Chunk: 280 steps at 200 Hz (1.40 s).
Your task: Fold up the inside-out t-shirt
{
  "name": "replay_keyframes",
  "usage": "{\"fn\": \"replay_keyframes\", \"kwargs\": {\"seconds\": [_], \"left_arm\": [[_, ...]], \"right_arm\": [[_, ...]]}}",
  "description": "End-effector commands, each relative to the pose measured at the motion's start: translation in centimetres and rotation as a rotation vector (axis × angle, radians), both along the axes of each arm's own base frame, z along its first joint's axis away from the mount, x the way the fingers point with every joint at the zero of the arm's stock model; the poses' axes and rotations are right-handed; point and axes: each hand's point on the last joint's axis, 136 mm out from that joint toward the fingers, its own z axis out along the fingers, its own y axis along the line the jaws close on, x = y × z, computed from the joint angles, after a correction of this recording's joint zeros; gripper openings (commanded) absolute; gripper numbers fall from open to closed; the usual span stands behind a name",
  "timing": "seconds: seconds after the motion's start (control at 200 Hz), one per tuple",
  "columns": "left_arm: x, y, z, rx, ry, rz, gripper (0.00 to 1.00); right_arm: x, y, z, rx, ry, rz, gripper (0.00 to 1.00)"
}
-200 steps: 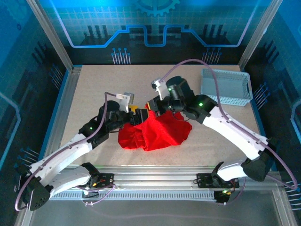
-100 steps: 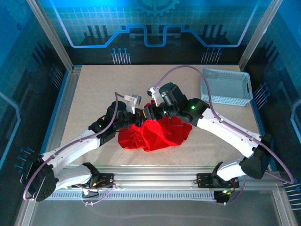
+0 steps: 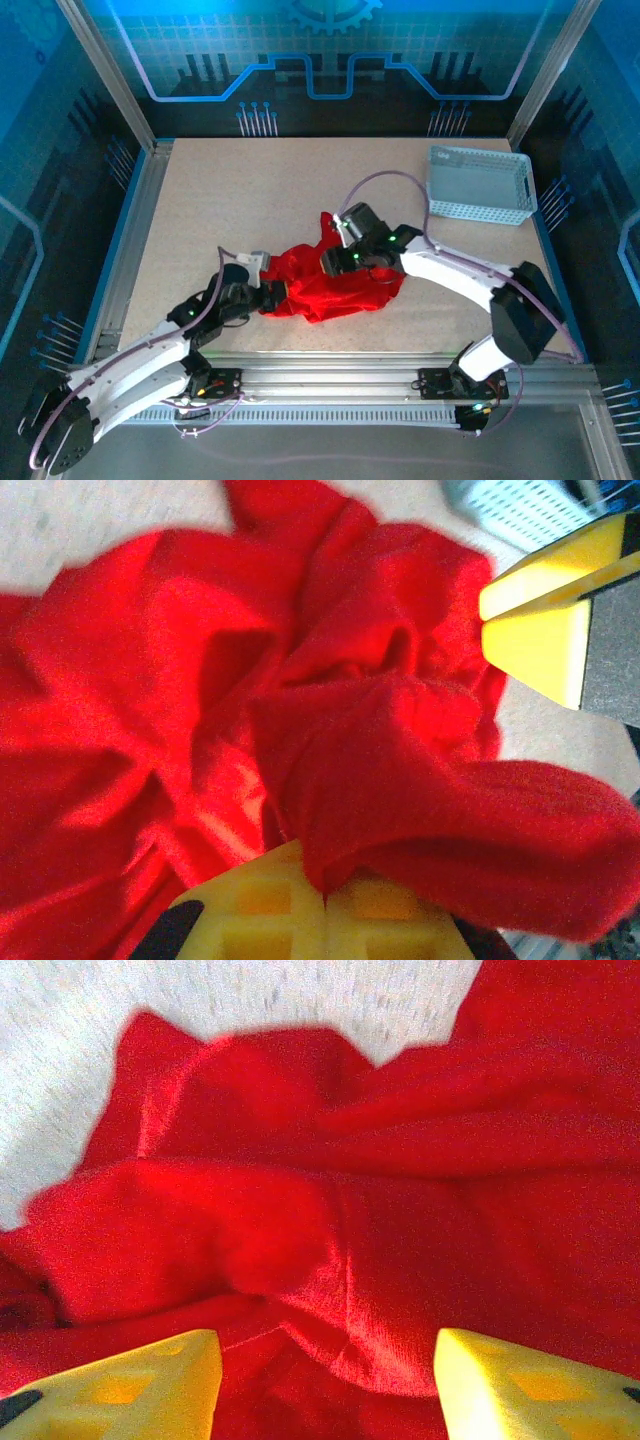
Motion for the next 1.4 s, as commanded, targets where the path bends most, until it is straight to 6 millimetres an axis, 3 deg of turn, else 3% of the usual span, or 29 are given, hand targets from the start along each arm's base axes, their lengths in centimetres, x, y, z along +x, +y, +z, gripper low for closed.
{"fn": "replay_keyframes", "kwargs": {"seconds": [0.0, 0.095, 0.265, 0.355, 0.46, 0.615, 0.79, 0.971, 1.101, 1.196, 1.396], "left_arm": [[-1.3, 1.5, -2.5, 0.0, 0.1, 0.077, 0.07], [-1.7, 2.6, -3.5, 0.033, 0.115, 0.117, 0.09], [-2.1, 3.6, -4.6, 0.082, 0.141, 0.14, 0.21], [-2.1, 4.4, -4.2, 0.123, 0.143, 0.162, 0.35], [-1.6, 6.0, -2.4, 0.178, 0.133, 0.244, 0.56], [-0.2, 5.4, 1.8, 0.143, 0.087, 0.264, 0.65], [2.0, 2.6, 3.9, 0.156, 0.082, 0.208, 0.65], [4.4, -0.9, 4.2, 0.217, 0.025, 0.089, 0.75], [5.9, -2.6, 6.1, 0.225, -0.082, 0.01, 0.85], [6.3, -4.3, 6.5, 0.215, -0.102, -0.07, 0.84], [5.8, -6.6, 5.0, 0.198, -0.064, -0.199, 0.77]], "right_arm": [[0.5, 1.8, -0.9, -0.014, -0.035, 0.036, 0.61], [1.9, 1.2, -2.0, -0.095, -0.051, -0.01, 0.56], [4.4, 1.2, -1.2, -0.147, -0.119, -0.018, 0.33], [4.9, 1.3, -0.6, -0.167, -0.143, -0.003, 0.12], [4.3, 1.8, 1.3, -0.135, -0.168, 0.034, 0.0], [2.4, 1.9, 4.1, -0.083, -0.204, 0.065, 0.0], [0.1, 1.1, 6.6, -0.008, -0.233, 0.059, 0.0], [-2.0, 1.4, 8.8, 0.095, -0.276, 0.119, 0.0], [-2.8, 1.6, 9.4, 0.122, -0.296, 0.178, 0.0], [-3.0, 1.7, 9.4, 0.124, -0.302, 0.197, 0.0], [-2.8, 1.8, 10.4, 0.143, -0.338, 0.195, 0.0]]}}
